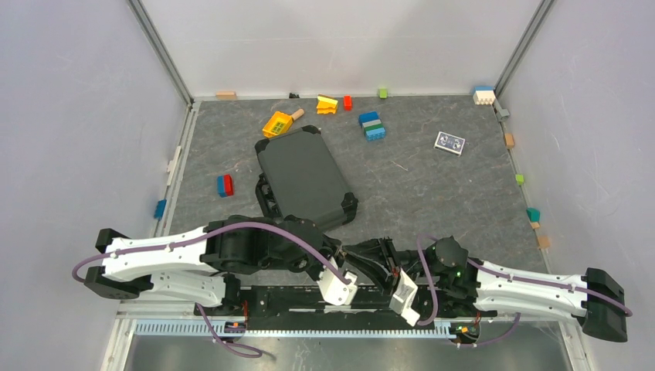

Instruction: Remove the keys from the keyring

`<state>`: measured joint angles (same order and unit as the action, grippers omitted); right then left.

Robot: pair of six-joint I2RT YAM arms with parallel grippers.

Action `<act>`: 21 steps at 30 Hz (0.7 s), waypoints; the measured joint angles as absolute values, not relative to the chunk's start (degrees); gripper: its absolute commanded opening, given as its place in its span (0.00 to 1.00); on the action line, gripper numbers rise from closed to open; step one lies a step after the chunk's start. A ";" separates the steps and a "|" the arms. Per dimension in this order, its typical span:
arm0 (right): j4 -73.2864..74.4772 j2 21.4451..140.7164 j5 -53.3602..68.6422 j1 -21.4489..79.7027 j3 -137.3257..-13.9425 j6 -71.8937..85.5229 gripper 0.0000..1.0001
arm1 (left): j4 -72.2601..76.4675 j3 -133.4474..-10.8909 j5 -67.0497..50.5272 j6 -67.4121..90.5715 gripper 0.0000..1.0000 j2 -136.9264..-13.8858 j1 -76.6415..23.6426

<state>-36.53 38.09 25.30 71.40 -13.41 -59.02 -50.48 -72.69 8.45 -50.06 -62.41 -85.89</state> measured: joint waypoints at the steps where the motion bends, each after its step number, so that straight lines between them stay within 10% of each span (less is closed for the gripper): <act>1: -36.80 38.09 25.02 71.46 -13.39 -58.33 0.27 | -50.41 -72.69 8.47 -49.98 0.02 -62.41 -85.89; 11: -40.14 38.35 20.25 72.18 -13.26 -39.24 0.63 | -49.17 -72.69 11.57 -49.98 0.02 -62.06 -85.27; 21: -37.76 38.94 15.07 72.27 -14.20 -23.86 0.63 | -47.88 -71.85 12.99 -49.95 0.02 -60.99 -85.23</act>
<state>-37.76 38.94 15.07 72.27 -14.20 -23.86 -47.88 -71.85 12.99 -49.95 -60.99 -85.23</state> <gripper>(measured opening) 0.633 0.077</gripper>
